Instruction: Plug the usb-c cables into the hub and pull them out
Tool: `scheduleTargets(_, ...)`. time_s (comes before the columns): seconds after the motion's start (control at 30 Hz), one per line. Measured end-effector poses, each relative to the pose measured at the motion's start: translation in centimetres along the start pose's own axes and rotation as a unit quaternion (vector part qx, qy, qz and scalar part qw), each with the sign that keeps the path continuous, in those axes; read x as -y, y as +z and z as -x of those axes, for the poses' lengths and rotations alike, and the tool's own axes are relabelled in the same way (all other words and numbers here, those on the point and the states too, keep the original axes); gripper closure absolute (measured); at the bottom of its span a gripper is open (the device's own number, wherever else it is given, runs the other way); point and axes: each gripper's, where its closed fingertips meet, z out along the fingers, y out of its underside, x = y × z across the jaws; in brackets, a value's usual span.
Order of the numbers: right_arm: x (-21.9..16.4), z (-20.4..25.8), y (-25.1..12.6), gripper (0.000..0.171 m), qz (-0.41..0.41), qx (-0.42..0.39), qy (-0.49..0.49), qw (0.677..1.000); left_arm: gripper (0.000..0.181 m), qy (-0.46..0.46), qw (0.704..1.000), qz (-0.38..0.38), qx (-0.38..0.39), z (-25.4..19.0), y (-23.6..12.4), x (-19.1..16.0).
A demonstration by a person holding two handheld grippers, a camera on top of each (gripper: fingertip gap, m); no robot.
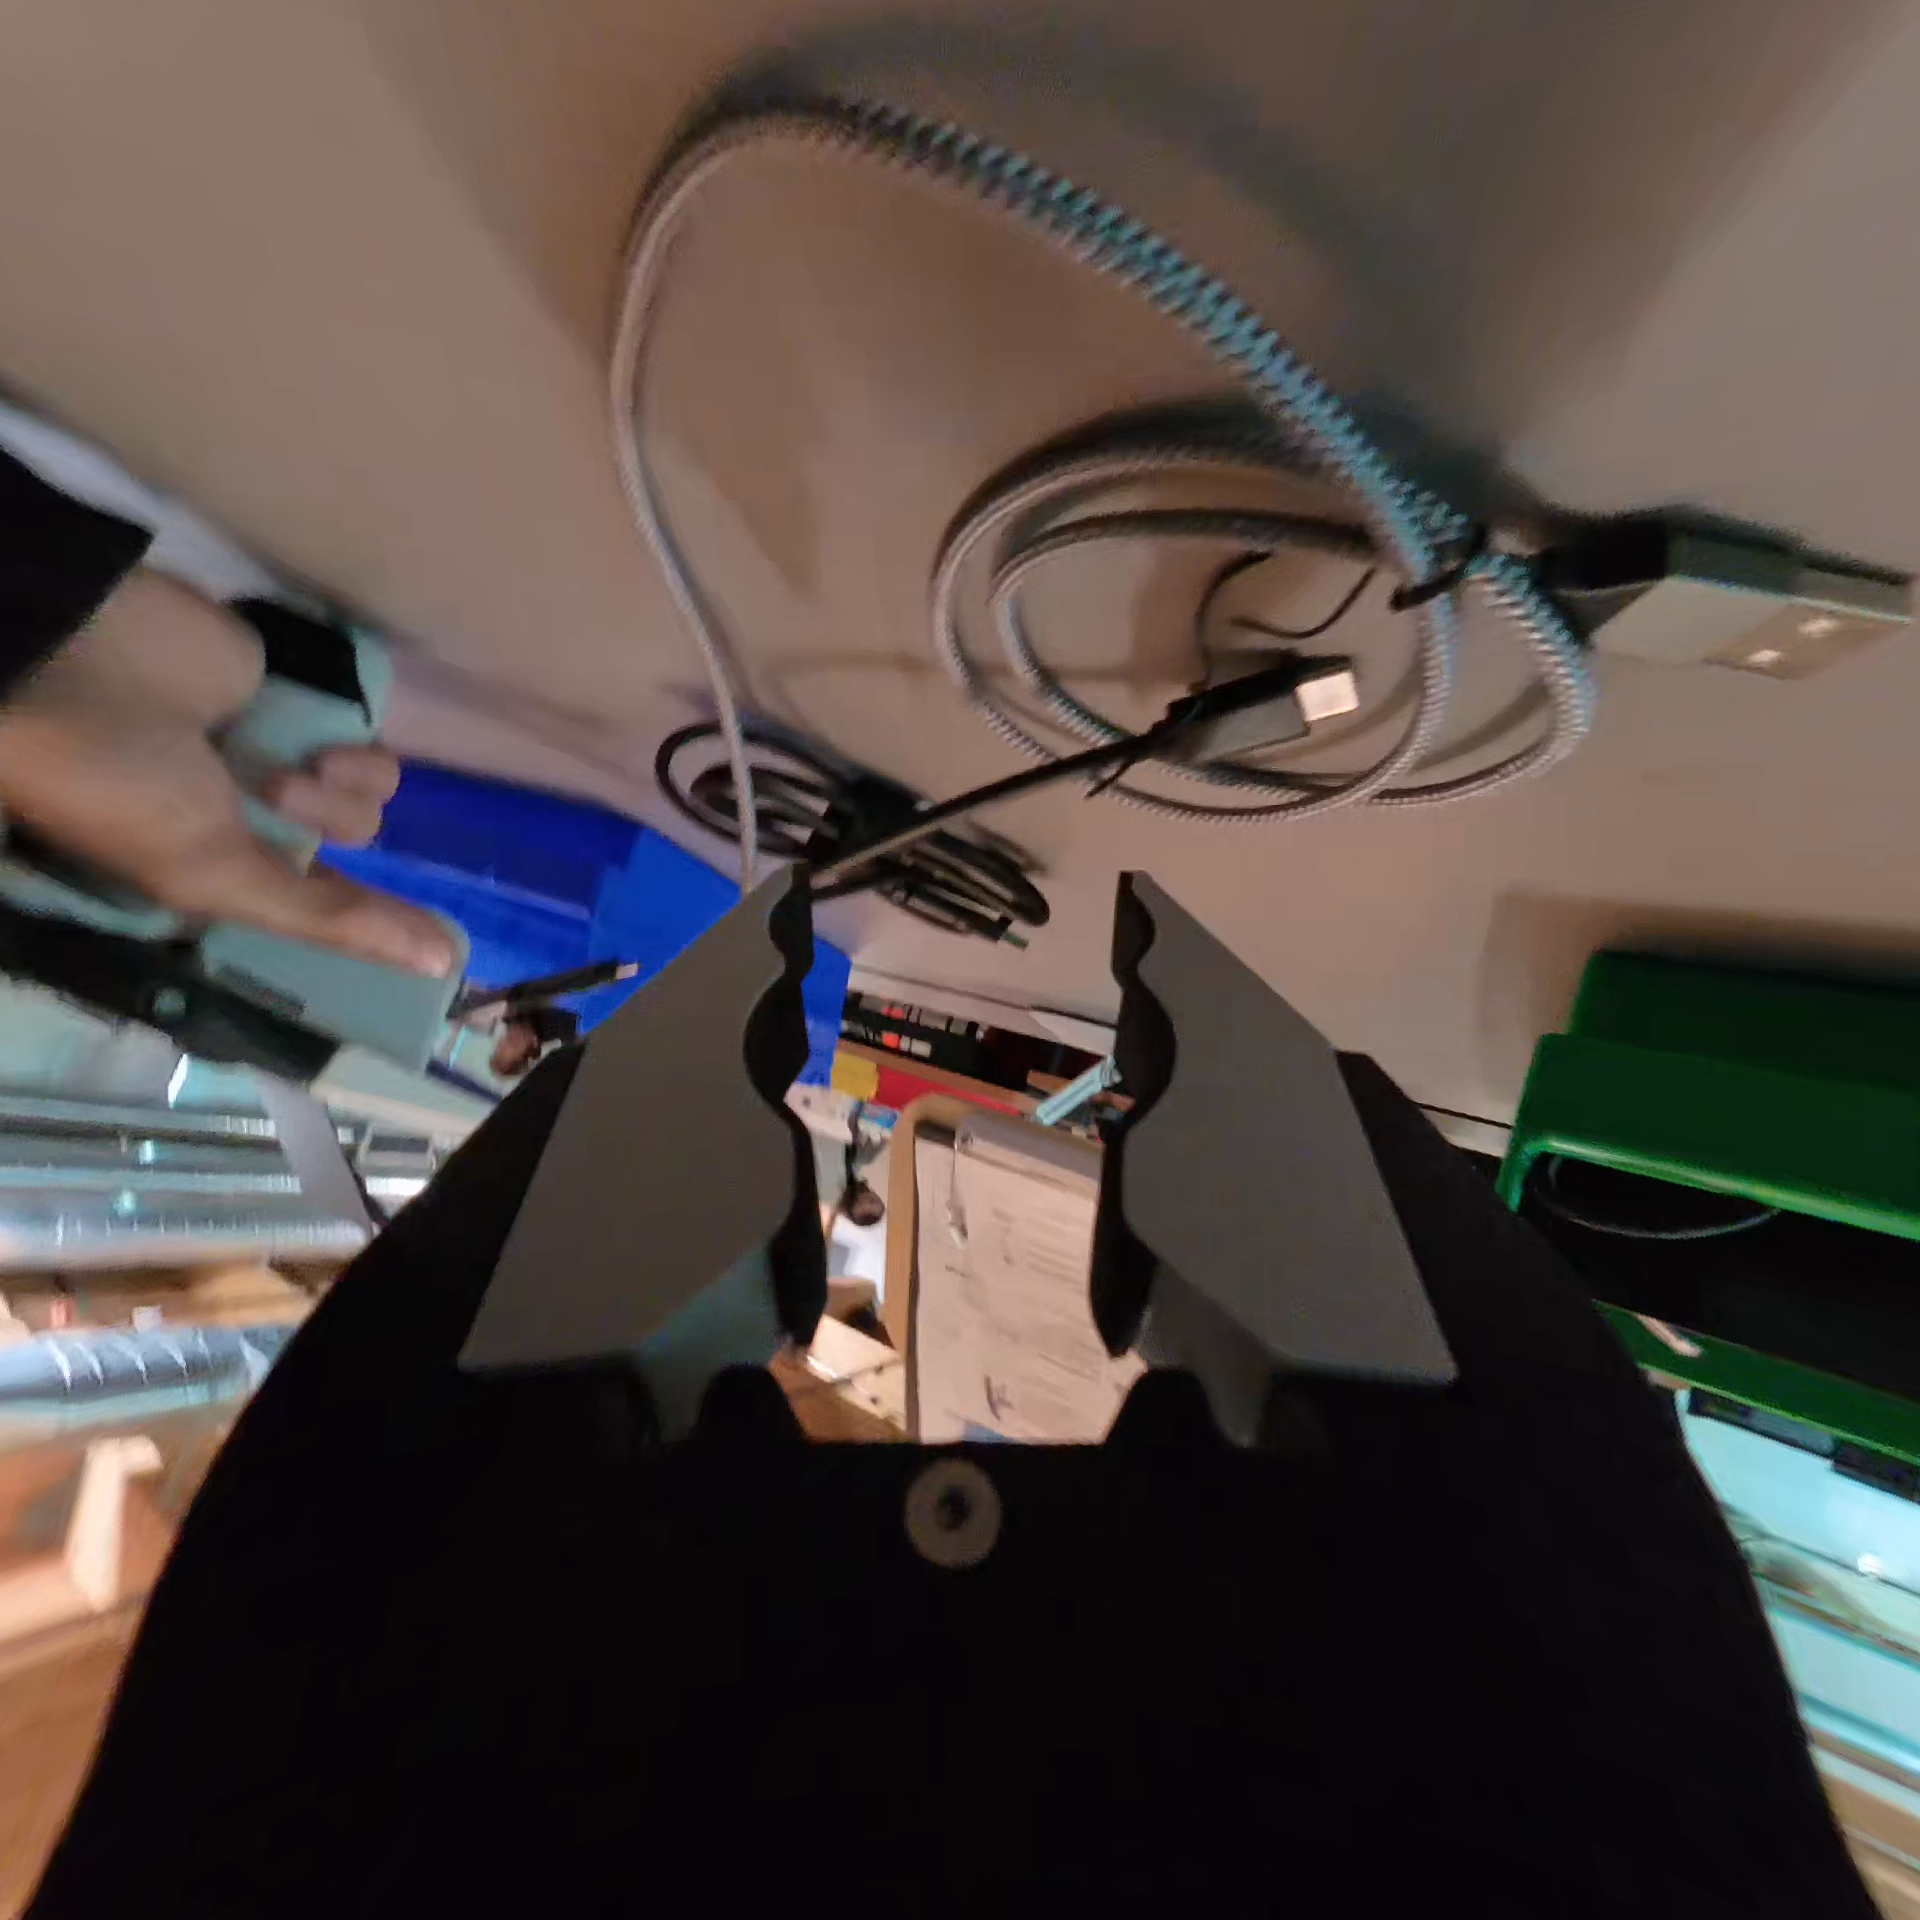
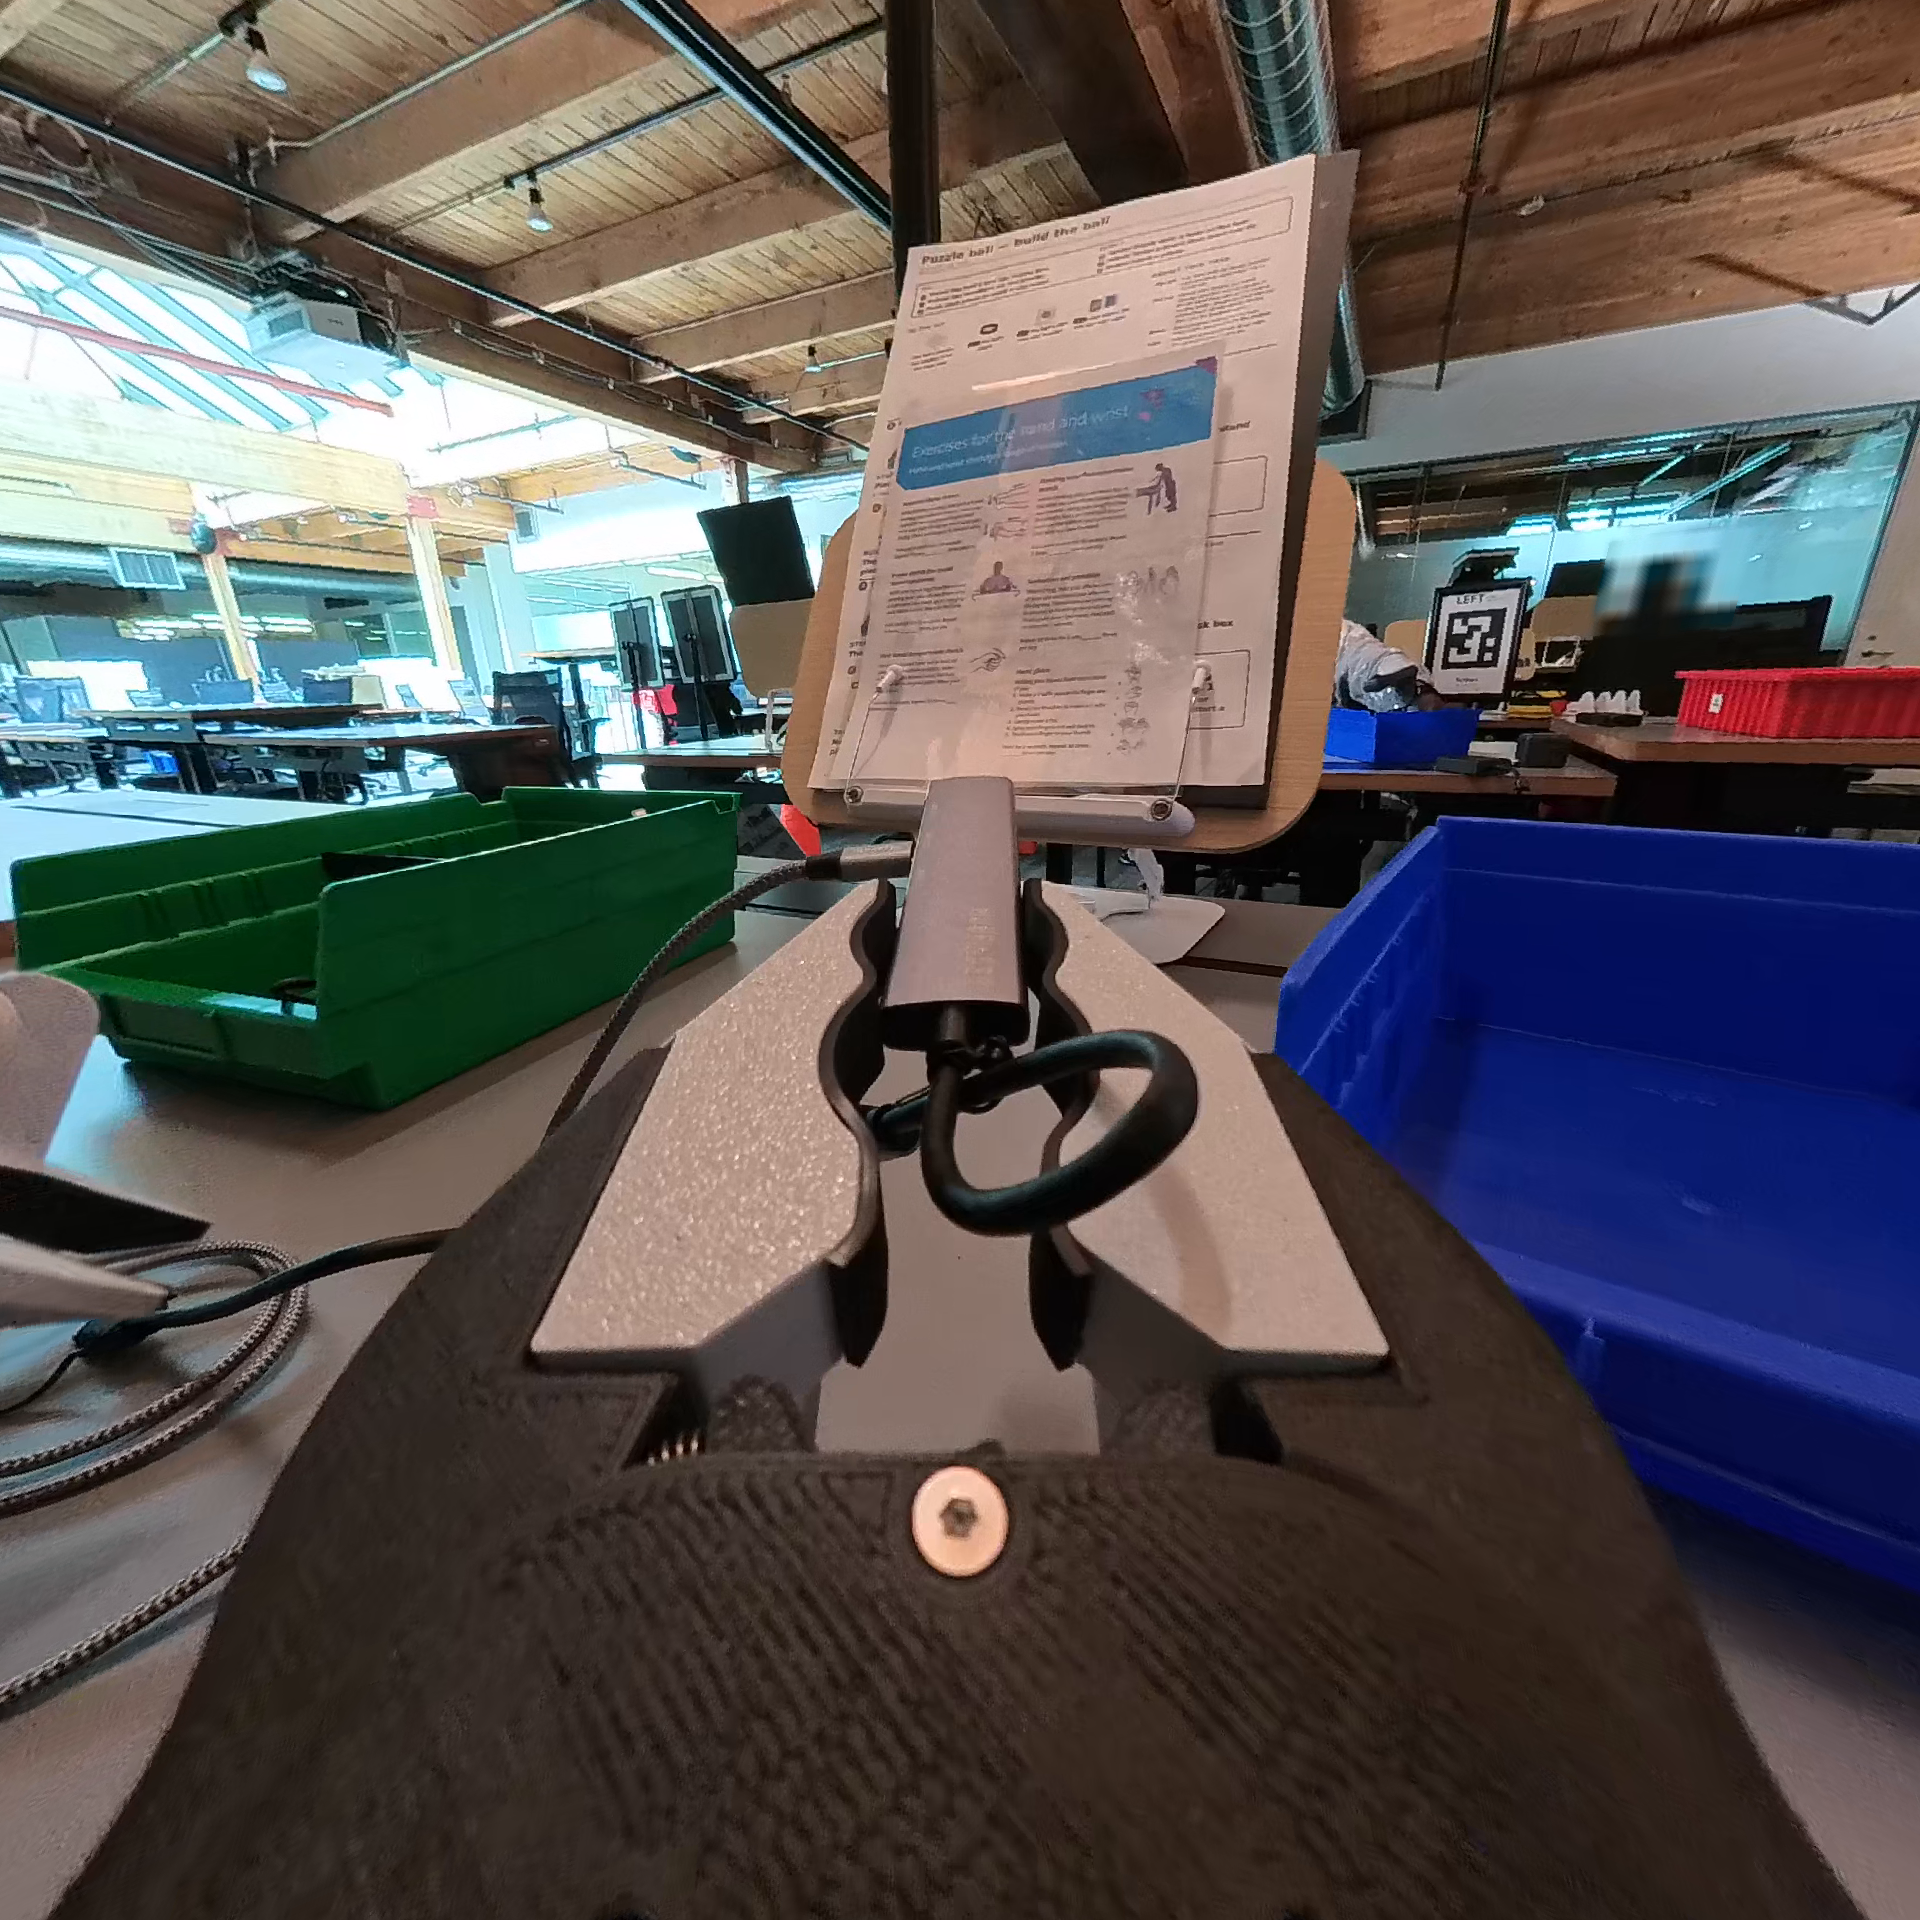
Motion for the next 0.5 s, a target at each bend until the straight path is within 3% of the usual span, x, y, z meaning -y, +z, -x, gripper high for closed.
scheduleTargets(0.23,0.1,-0.1,-0.1,0.148,-0.004,0.000,0.005,1.000,0.142,0.058,0.995,-0.043,-0.072,-1.9,2.2,1.7)
scheduleTargets(0.27,0.1,-0.1,-0.1,0.148,-0.004,0.000,0.006,1.000,0.151,0.050,0.994,-0.041,-0.084,-2.0,2.4,1.5)
scheduleTargets(0.4,0.2,-0.3,-0.2,0.148,-0.007,-0.002,0.014,1.000,0.174,-0.061,0.990,-0.012,-0.126,-1.7,2.1,-1.2)
scheduleTargets(0.47,0.2,-0.4,-0.2,0.148,-0.008,-0.003,0.017,1.000,0.179,-0.194,0.970,0.002,-0.144,-1.2,1.6,-3.4)
scheduleTargets(0.5,0.2,-0.4,-0.2,0.148,-0.008,-0.002,0.018,1.000,0.180,-0.287,0.947,0.006,-0.146,-0.7,1.3,-4.5)
